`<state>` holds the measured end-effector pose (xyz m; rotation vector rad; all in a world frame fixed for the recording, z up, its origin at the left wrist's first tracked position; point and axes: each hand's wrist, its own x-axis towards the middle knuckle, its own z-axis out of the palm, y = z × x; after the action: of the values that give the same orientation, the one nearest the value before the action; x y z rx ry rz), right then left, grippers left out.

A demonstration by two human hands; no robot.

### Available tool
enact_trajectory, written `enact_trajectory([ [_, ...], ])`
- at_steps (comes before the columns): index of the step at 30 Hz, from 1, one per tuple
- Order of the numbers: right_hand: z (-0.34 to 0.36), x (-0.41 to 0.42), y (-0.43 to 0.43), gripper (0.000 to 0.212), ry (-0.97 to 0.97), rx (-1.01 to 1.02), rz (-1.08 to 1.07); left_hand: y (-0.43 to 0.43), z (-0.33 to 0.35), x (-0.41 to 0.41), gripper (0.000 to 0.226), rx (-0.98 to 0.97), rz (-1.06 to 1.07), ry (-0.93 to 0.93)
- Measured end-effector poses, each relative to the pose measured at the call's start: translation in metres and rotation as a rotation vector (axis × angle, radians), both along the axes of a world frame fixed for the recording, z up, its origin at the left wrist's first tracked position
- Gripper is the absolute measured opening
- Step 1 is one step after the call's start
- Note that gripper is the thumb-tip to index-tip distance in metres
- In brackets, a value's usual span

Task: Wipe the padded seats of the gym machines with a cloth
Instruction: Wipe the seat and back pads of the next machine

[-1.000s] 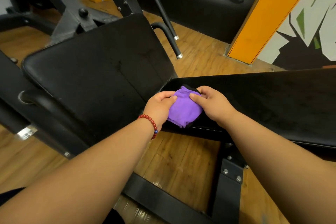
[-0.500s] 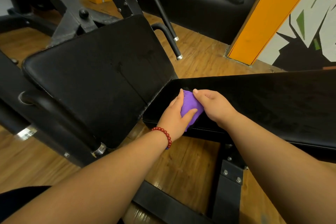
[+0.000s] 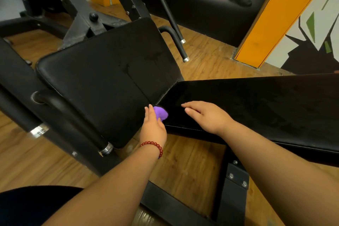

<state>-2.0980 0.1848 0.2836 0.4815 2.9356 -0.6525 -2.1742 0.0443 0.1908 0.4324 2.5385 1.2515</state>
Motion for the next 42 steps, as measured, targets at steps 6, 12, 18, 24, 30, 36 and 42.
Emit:
enact_trajectory([
  [6, -0.01, -0.011, -0.006, 0.054, -0.393, 0.395, 0.306, 0.033, -0.013, 0.02, 0.053, 0.279, 0.047, -0.231],
  [12, -0.014, -0.02, 0.002, 0.06, -0.409, 0.313, 0.253, 0.048, -0.018, 0.009, 0.052, 0.31, 0.2, -0.33],
  [18, -0.018, -0.027, -0.002, 0.059, -0.379, 0.3, 0.172, 0.049, -0.022, 0.03, 0.049, 0.34, 0.28, -0.275],
  [24, -0.02, -0.029, -0.001, 0.056, -0.431, 0.375, 0.269, 0.059, -0.015, 0.001, 0.048, 0.347, 0.401, -0.417],
  [30, -0.021, -0.028, -0.003, 0.056, -0.469, 0.441, 0.305, 0.06, -0.026, -0.013, 0.046, 0.369, 0.468, -0.423],
  [36, -0.02, -0.03, -0.003, 0.055, -0.492, 0.435, 0.305, 0.051, -0.022, -0.01, 0.047, 0.525, 0.714, -0.477],
  [42, -0.021, -0.03, -0.001, 0.055, -0.485, 0.421, 0.302, 0.042, -0.043, -0.003, 0.047, 0.739, 0.821, -0.499],
])
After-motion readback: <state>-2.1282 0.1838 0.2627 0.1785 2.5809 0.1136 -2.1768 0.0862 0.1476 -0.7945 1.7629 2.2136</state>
